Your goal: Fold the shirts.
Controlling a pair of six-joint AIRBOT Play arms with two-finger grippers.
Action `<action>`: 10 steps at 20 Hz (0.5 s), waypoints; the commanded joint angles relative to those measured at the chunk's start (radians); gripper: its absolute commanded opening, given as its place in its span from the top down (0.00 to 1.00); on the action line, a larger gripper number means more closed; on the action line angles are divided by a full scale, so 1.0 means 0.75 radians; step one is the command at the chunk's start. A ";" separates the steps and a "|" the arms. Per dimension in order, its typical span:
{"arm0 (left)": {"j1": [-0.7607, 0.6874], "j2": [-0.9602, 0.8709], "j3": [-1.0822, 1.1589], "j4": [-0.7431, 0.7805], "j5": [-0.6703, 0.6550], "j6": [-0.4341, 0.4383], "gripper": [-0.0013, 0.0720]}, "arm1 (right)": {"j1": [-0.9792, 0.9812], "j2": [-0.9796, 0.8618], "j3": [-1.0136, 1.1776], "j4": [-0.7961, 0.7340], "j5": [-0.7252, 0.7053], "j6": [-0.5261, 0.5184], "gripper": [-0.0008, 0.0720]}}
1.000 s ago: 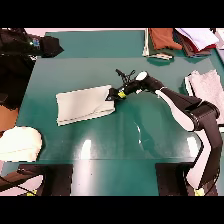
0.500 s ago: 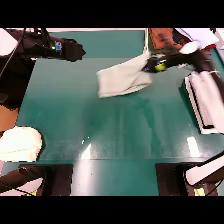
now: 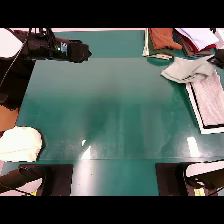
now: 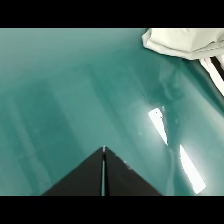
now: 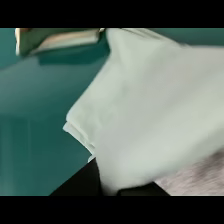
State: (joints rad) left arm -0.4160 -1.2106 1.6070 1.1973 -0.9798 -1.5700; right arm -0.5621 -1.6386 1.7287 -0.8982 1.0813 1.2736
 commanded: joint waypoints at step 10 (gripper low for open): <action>-0.002 -0.001 0.000 -0.001 -0.043 -0.037 0.95 | -0.083 -0.025 0.425 0.085 -0.096 -0.049 0.96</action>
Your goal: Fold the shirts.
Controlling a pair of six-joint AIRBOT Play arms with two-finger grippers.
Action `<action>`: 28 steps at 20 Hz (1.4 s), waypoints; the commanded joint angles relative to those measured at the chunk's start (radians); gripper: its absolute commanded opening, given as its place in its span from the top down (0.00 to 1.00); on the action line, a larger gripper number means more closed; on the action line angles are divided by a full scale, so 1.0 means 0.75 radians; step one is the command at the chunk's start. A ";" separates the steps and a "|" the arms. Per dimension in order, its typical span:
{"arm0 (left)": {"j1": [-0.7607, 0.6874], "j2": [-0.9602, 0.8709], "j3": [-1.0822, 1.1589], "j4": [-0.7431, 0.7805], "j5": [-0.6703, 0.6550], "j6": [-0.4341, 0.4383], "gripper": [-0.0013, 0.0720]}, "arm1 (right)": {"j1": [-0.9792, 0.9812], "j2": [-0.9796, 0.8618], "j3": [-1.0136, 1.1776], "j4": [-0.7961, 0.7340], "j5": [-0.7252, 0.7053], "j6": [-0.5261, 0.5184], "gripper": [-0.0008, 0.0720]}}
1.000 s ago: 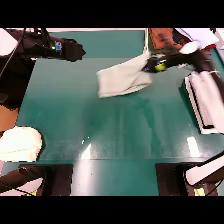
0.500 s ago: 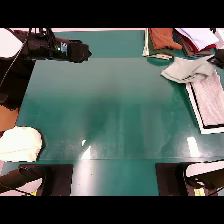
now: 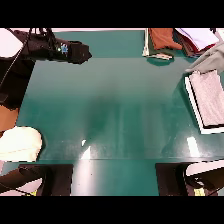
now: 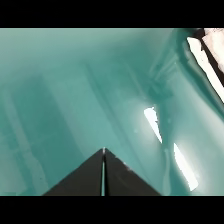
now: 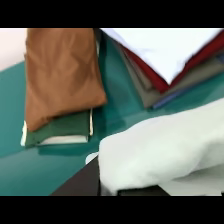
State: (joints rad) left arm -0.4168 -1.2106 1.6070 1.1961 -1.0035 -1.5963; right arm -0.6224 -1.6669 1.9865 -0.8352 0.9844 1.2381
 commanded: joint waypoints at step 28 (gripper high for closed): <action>-0.001 -0.001 0.000 0.002 -0.015 0.081 0.95 | -0.494 0.989 -1.471 -0.490 0.294 0.016 0.12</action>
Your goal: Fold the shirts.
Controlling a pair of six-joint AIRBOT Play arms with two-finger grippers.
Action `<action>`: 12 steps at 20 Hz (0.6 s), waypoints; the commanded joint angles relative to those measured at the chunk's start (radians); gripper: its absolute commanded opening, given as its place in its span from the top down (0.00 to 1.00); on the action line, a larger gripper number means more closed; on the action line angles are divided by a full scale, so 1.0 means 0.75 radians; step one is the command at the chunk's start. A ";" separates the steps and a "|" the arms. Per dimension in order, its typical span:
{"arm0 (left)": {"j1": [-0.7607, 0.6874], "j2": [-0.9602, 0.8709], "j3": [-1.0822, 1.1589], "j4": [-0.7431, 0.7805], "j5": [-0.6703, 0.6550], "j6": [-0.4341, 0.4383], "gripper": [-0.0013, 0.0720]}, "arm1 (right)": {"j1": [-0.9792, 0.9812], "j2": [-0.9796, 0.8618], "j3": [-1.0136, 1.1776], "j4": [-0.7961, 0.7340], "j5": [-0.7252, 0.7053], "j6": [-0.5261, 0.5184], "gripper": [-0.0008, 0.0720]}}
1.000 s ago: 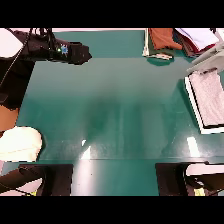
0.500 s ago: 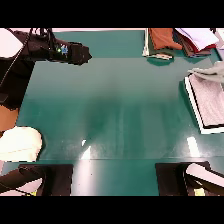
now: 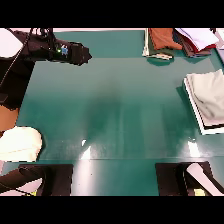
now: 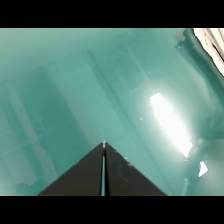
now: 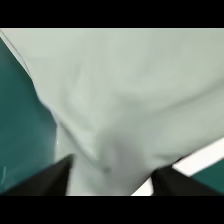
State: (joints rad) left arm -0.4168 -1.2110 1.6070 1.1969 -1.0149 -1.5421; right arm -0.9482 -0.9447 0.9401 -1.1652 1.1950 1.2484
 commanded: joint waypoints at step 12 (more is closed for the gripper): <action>-0.001 0.000 0.000 0.018 0.018 0.007 0.95 | 0.739 0.025 0.362 0.259 -0.024 0.045 0.13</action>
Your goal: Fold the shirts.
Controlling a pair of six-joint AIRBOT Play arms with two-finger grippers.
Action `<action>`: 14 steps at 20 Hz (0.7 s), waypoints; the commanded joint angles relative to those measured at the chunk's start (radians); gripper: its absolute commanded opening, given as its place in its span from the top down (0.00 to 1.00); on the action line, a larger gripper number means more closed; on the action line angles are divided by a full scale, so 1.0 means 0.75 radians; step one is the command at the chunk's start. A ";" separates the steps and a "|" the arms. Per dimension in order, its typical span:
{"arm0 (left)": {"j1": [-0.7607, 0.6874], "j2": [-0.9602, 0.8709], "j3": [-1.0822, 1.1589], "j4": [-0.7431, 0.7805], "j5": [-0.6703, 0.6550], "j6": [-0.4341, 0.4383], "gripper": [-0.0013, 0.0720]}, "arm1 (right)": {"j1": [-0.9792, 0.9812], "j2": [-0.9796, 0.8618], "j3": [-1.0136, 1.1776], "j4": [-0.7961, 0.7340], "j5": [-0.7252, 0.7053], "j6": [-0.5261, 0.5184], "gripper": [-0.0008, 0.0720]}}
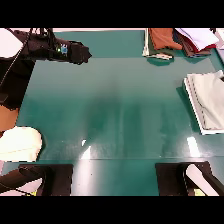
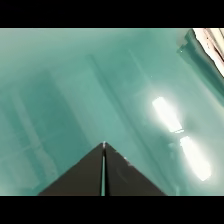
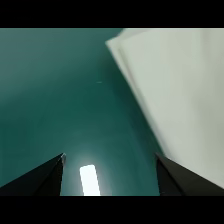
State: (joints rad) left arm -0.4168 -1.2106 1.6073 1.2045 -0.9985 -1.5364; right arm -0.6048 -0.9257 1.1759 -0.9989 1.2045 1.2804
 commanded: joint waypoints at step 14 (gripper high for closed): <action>-0.001 -0.001 -0.001 0.003 0.115 -0.001 0.95 | 0.915 -0.117 0.048 0.040 -0.104 -0.020 0.96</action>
